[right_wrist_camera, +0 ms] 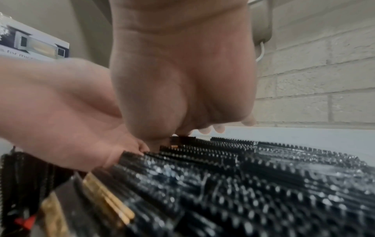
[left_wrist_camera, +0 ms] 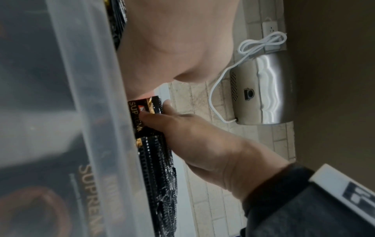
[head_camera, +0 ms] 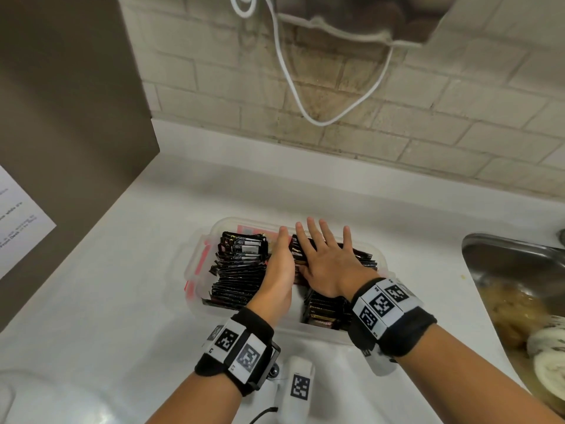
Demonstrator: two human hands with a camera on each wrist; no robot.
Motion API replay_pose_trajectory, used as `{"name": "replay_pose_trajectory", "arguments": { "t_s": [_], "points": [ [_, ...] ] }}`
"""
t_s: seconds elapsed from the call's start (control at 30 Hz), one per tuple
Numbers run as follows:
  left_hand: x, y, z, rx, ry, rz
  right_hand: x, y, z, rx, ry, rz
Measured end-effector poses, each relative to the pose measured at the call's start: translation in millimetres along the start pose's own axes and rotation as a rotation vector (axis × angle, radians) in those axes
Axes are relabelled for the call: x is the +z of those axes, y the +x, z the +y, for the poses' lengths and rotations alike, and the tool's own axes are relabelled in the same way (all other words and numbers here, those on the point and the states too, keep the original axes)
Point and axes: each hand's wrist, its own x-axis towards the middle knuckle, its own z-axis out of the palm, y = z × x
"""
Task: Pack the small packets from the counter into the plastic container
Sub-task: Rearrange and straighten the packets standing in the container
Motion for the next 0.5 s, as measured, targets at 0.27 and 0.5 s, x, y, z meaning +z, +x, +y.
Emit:
{"name": "replay_pose_trajectory", "arguments": {
  "t_s": [0.27, 0.5],
  "points": [
    [3, -11, 10, -0.033, 0.023, -0.025, 2, 2, 0, -0.011, 0.029, -0.004],
    [-8, -18, 32, 0.041, 0.114, -0.077, -16, -8, -2, -0.035, 0.22, 0.122]
  ]
}}
